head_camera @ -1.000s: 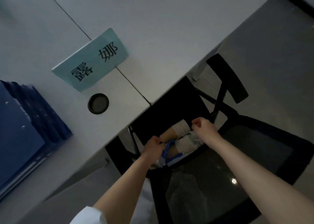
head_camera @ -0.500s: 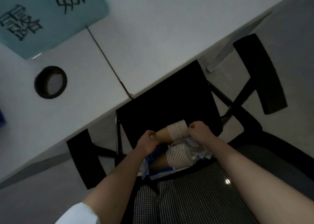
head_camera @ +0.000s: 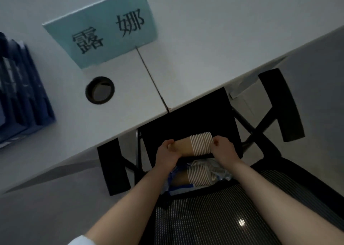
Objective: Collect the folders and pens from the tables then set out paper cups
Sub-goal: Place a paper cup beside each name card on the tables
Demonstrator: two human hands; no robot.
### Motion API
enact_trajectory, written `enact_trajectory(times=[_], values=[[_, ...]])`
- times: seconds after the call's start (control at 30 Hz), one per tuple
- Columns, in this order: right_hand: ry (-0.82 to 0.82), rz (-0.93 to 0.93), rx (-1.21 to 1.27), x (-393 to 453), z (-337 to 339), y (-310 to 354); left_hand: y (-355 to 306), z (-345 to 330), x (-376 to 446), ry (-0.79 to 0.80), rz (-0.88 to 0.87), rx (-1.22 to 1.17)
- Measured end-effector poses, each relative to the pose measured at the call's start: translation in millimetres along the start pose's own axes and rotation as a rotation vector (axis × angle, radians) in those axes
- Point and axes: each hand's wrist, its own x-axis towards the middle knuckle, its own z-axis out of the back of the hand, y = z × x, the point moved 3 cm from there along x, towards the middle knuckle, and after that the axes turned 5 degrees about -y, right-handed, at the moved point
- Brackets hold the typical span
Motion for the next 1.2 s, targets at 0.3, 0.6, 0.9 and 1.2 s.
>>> enact_trajectory(times=[0.3, 0.6, 0.9, 1.2], values=[[-0.097, 0.113, 0.089, -129, 36, 74, -25, 74, -108, 0.021, -0.170, 0.164], [-0.024, 0.284, 0.085, -276, 31, 125, -2, 169, -240, 0.053, -0.437, 0.336], [0.036, 0.467, 0.048, -345, -11, 172, -1, 210, -311, -0.095, -0.780, 0.646], [0.040, 0.550, 0.081, -356, -15, 194, 1, 230, -333, -0.265, -0.876, 0.569]])
